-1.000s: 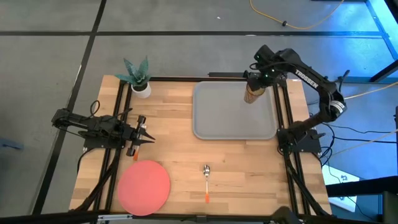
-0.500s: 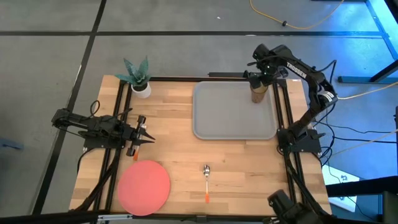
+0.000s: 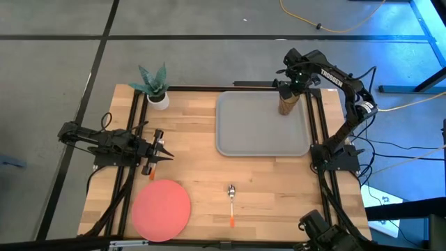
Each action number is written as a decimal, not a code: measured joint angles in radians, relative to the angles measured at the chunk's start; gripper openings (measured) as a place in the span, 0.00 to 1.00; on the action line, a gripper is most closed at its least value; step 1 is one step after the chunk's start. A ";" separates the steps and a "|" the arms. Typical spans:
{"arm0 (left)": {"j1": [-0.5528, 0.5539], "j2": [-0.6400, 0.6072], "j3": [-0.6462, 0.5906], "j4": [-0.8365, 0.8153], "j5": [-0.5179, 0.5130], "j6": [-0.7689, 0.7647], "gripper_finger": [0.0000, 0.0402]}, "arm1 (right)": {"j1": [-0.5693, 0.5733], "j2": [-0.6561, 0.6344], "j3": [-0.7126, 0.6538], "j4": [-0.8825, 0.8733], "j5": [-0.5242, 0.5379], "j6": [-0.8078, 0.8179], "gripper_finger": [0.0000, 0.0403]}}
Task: Pick and place plate/cup/fork/spoon on tray
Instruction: Put the glass on the top right on the gray serving tray, then put the pink plate on the gray serving tray to the bottom left of the orange glass
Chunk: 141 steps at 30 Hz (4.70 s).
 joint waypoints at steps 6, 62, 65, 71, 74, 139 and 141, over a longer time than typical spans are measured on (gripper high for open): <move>0.000 0.000 0.000 0.000 0.000 0.000 0.11 | 0.000 0.000 -0.001 0.003 -0.001 -0.008 0.18; 0.000 0.000 0.000 0.000 0.000 0.000 0.11 | 0.579 -0.388 0.367 -0.102 -0.551 -0.746 0.18; 0.000 0.000 0.000 0.000 0.000 0.000 0.11 | 0.616 -0.410 0.365 -0.105 -0.646 -0.769 0.18; 0.000 0.000 0.000 0.000 0.000 0.000 0.11 | 0.705 -0.458 0.305 -0.161 -0.720 -0.768 0.18; 0.000 0.000 0.000 0.000 0.000 0.000 0.11 | 0.758 -0.484 0.264 -0.181 -0.717 -0.768 0.18; 0.000 0.544 0.506 -0.836 -0.068 -1.368 0.11 | 0.958 -0.593 -0.050 0.370 -0.522 -0.350 0.18; 0.000 0.544 0.506 -0.836 -0.066 -1.370 0.11 | 0.958 -0.593 -0.050 0.374 -0.522 -0.350 0.18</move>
